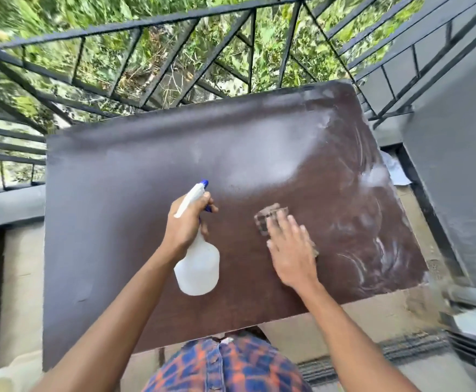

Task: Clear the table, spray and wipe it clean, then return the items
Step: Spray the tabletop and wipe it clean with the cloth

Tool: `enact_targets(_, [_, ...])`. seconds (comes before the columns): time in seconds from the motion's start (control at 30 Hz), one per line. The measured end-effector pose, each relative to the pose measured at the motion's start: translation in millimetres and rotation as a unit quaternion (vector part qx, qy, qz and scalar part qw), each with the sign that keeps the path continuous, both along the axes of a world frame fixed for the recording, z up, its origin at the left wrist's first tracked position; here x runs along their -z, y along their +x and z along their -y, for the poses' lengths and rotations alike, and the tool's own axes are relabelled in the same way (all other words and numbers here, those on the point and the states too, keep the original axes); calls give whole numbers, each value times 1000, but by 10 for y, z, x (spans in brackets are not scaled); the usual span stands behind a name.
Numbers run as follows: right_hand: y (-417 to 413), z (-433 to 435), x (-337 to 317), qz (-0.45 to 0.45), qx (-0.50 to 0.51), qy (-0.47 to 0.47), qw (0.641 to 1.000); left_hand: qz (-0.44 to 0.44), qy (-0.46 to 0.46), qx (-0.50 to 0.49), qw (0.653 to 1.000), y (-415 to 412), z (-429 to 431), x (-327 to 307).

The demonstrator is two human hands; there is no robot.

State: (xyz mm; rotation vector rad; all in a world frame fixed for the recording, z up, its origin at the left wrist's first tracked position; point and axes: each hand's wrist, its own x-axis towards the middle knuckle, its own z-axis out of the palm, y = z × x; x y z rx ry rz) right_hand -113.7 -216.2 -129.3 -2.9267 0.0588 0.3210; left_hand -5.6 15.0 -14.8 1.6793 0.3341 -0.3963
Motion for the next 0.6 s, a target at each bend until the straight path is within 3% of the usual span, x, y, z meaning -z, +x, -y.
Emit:
enact_targets(0.1, [237,637,-128,-31,177,-33,983,-1,-21,0,1000,-271,-92,-82])
enact_targets(0.2, [558,546,-215,-36,249,-22,968,1,-22,-1,1000,-460,-143,-146])
enact_targets(0.33, [341,-478,-226,-36,72,9,997,19,-23,-10,999,-798,-251,-184])
enact_targets(0.47, [-676,-918,-162,-42,-77,26,996,29,7,4,1000,-1071,-263,-131])
enact_targets(0.53, [-1058,-615,-133,-49,-84,8,995,18,3,5,1000,-1234,-225,-106])
enact_targets(0.6, [-1199,-100,-146,-62,-2,-23,998,4,-7,9,1000,-1400,-167,-101])
